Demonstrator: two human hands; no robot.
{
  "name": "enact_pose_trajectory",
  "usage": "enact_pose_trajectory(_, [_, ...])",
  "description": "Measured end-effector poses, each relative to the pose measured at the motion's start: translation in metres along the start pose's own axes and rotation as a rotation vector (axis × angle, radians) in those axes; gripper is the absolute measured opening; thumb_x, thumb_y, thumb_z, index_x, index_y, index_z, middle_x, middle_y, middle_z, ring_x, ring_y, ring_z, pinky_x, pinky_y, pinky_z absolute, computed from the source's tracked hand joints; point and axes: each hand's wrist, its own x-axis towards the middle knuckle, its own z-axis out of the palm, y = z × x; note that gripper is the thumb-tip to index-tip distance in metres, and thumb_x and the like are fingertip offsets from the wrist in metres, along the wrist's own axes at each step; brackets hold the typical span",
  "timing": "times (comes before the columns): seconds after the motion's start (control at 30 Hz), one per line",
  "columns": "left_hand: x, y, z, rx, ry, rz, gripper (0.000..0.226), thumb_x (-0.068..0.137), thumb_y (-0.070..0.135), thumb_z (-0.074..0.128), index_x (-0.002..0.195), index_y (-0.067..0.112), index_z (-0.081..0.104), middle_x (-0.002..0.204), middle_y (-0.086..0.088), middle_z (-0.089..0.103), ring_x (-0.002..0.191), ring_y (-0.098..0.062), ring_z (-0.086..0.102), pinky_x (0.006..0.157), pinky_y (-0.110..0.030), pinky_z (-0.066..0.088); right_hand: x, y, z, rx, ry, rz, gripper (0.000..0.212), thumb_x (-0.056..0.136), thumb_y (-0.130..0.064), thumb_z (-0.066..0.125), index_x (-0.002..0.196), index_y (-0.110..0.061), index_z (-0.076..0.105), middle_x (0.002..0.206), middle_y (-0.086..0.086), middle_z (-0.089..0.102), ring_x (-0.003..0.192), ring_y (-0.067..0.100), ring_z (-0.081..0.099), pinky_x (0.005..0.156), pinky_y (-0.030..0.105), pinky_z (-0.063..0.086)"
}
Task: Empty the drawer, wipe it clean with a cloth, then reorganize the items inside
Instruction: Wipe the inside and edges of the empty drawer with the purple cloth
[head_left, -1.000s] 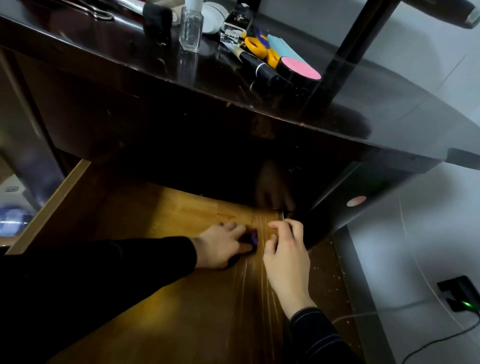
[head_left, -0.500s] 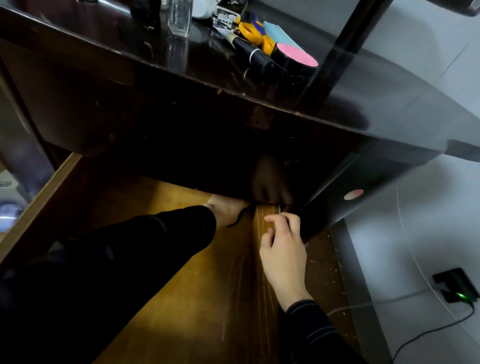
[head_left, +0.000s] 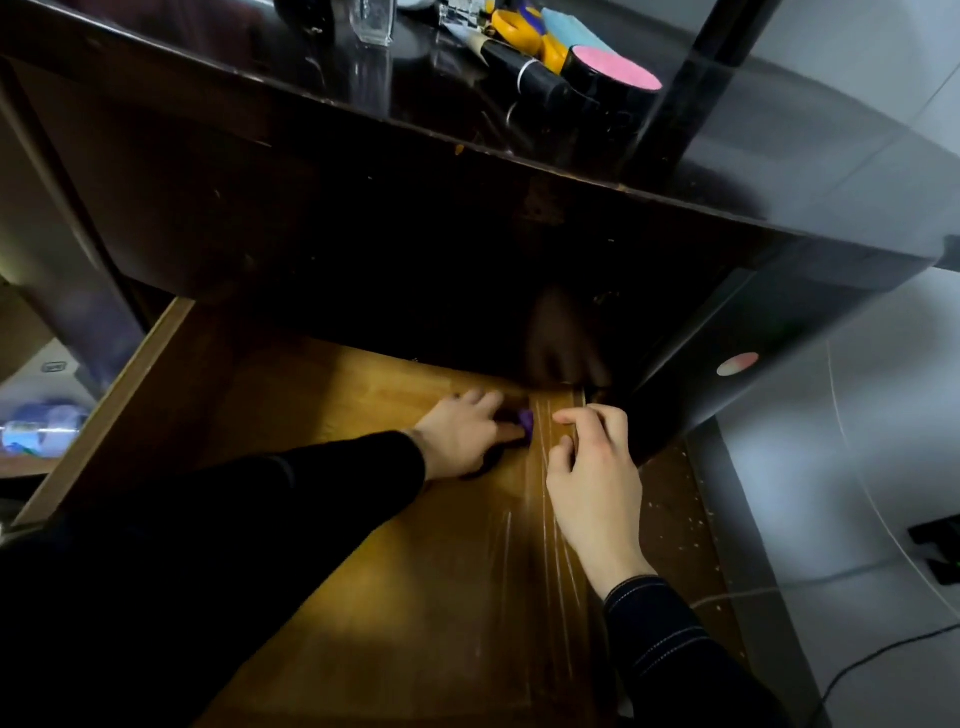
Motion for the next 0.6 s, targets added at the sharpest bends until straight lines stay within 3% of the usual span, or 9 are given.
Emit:
enact_pose_trajectory(0.17, [0.011, -0.001, 0.001, 0.011, -0.025, -0.036, 0.048, 0.102, 0.032, 0.044, 0.148, 0.044, 0.038, 0.143, -0.009, 0.039, 0.125, -0.032, 0.045, 0.103, -0.044, 0.044, 0.0, -0.001, -0.001, 0.009, -0.012, 0.008, 0.022, 0.098, -0.021, 0.054, 0.12, -0.026, 0.058, 0.132, -0.008, 0.04, 0.072, 0.006, 0.058, 0.059, 0.008, 0.034])
enact_pose_trajectory(0.27, [-0.019, 0.008, 0.009, 0.012, -0.025, 0.081, 0.052, 0.1, 0.03, 0.049, 0.149, 0.041, 0.037, 0.131, -0.009, 0.04, 0.113, -0.03, 0.046, 0.095, -0.044, 0.047, -0.001, -0.001, 0.0, 0.008, -0.006, 0.003, 0.022, 0.098, -0.02, 0.054, 0.12, -0.024, 0.059, 0.132, -0.007, 0.041, 0.074, 0.007, 0.059, 0.06, 0.013, 0.039])
enact_pose_trajectory(0.4, [-0.047, 0.015, 0.019, 0.012, -0.059, 0.243, 0.054, 0.096, 0.025, 0.057, 0.146, 0.039, 0.042, 0.127, -0.009, 0.04, 0.111, -0.029, 0.045, 0.089, -0.043, 0.048, 0.0, -0.002, -0.001, 0.0, 0.004, -0.01, 0.023, 0.098, -0.019, 0.057, 0.12, -0.023, 0.059, 0.132, -0.005, 0.042, 0.075, 0.008, 0.06, 0.063, 0.018, 0.047])
enact_pose_trajectory(0.5, [-0.032, 0.011, 0.012, 0.022, -0.05, 0.208, 0.051, 0.096, 0.028, 0.055, 0.145, 0.039, 0.045, 0.128, -0.008, 0.042, 0.11, -0.028, 0.047, 0.088, -0.041, 0.049, 0.0, -0.001, 0.0, 0.006, 0.0, -0.009, 0.023, 0.098, -0.019, 0.057, 0.12, -0.023, 0.059, 0.132, -0.005, 0.042, 0.075, 0.008, 0.06, 0.062, 0.013, 0.044])
enact_pose_trajectory(0.6, [-0.002, 0.004, 0.006, 0.011, 0.014, 0.032, 0.046, 0.1, 0.032, 0.048, 0.145, 0.041, 0.044, 0.133, -0.008, 0.044, 0.115, -0.029, 0.049, 0.094, -0.041, 0.049, 0.001, 0.001, 0.001, 0.012, -0.008, -0.005, 0.022, 0.098, -0.02, 0.056, 0.12, -0.024, 0.059, 0.133, -0.006, 0.042, 0.073, 0.006, 0.059, 0.059, 0.007, 0.036])
